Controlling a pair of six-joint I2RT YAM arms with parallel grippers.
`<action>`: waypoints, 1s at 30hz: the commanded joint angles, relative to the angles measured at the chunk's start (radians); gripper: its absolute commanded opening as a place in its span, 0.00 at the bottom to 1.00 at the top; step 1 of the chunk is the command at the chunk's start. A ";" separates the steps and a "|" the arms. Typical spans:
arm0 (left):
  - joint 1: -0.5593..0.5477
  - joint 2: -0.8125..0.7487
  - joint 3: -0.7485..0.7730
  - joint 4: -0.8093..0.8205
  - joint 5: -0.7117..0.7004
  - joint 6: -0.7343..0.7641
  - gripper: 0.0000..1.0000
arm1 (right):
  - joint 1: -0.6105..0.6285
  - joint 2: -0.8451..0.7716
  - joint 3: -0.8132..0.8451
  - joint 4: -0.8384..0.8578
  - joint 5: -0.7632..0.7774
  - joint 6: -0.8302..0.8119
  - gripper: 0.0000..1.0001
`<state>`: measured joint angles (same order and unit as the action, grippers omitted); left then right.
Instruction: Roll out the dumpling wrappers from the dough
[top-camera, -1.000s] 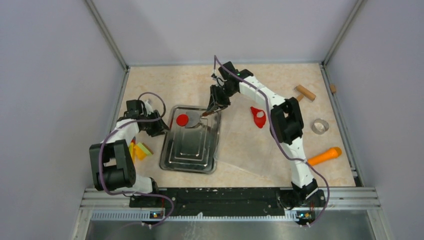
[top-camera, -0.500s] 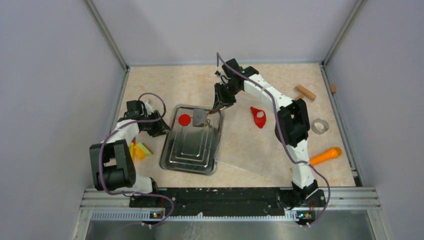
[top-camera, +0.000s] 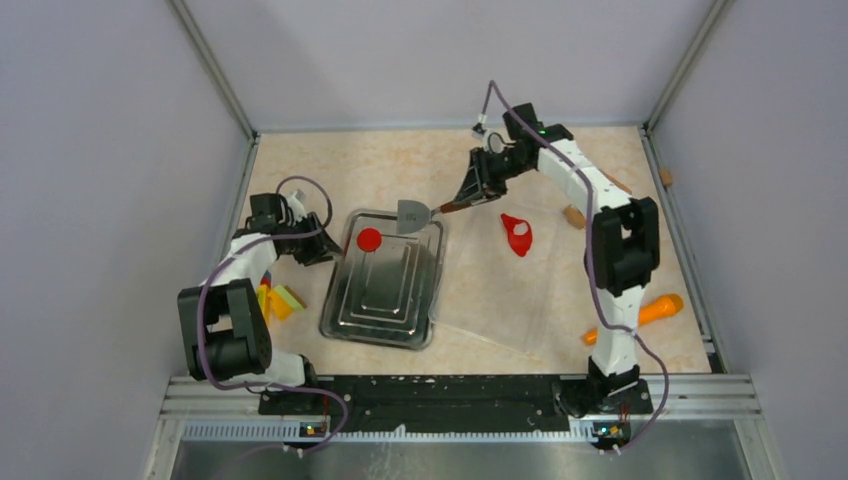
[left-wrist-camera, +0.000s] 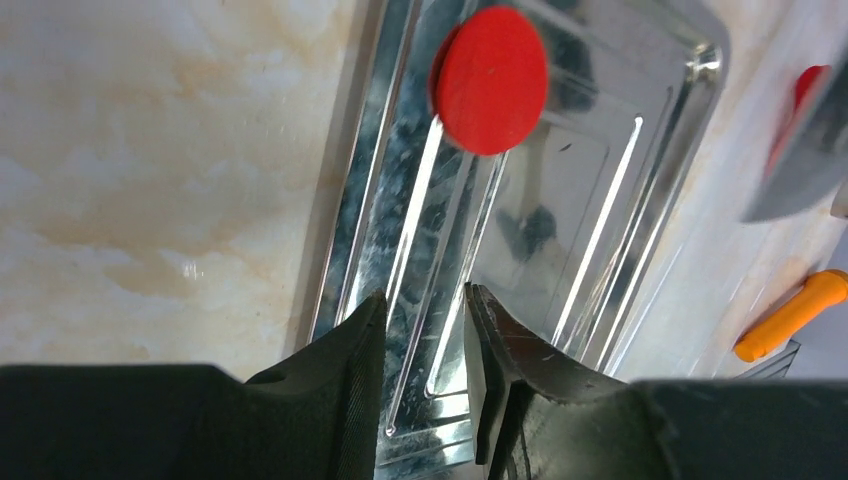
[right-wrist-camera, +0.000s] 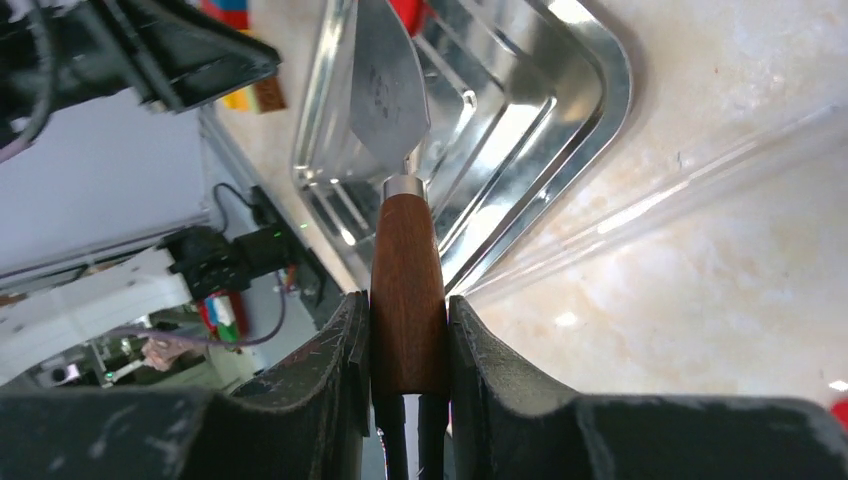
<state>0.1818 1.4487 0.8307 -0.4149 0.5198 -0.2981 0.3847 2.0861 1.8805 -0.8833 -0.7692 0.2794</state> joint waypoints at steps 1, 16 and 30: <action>-0.002 0.006 0.097 0.001 0.052 0.080 0.37 | -0.114 -0.244 -0.078 0.073 -0.169 -0.025 0.00; -0.288 0.104 0.399 -0.102 0.110 0.355 0.37 | -0.927 -0.460 -0.301 -0.501 -0.206 -0.894 0.00; -0.326 0.136 0.413 -0.074 0.113 0.275 0.39 | -1.112 -0.421 -0.527 -0.608 0.117 -1.140 0.00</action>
<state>-0.1455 1.6081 1.2388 -0.4961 0.6308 -0.0277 -0.7292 1.6478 1.3624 -1.4593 -0.6678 -0.7750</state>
